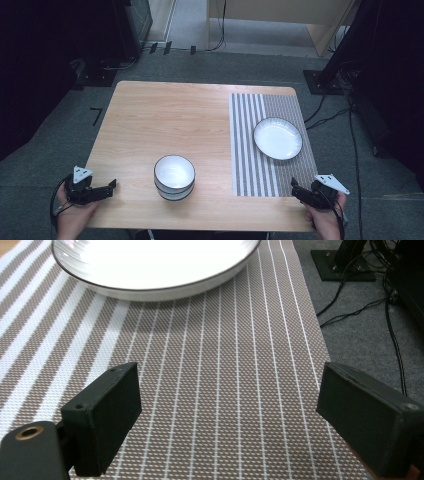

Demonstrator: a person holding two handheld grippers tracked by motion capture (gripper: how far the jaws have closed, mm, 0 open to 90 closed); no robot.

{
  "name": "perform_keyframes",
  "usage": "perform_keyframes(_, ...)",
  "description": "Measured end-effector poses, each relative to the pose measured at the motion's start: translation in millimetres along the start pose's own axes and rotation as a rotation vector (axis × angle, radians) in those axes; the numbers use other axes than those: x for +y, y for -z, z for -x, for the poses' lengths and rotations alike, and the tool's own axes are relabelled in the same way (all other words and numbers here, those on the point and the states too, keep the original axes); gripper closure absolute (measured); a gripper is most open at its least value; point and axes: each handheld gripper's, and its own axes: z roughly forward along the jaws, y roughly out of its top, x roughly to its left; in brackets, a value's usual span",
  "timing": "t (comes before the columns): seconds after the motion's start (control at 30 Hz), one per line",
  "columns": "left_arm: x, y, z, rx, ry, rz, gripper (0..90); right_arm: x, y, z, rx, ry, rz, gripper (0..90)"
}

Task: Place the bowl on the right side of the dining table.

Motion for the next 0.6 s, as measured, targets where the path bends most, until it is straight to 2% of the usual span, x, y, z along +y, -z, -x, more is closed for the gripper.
perform_keyframes(0.3,0.1,-0.1,0.3,0.003,-0.004,-0.002,0.0,4.6,5.8,-10.4,0.005,0.029,0.028,10.3)
perform_keyframes(0.6,0.1,-0.1,0.4,0.003,-0.004,-0.002,0.0,13.3,16.7,-17.3,0.028,0.012,0.072,10.4)
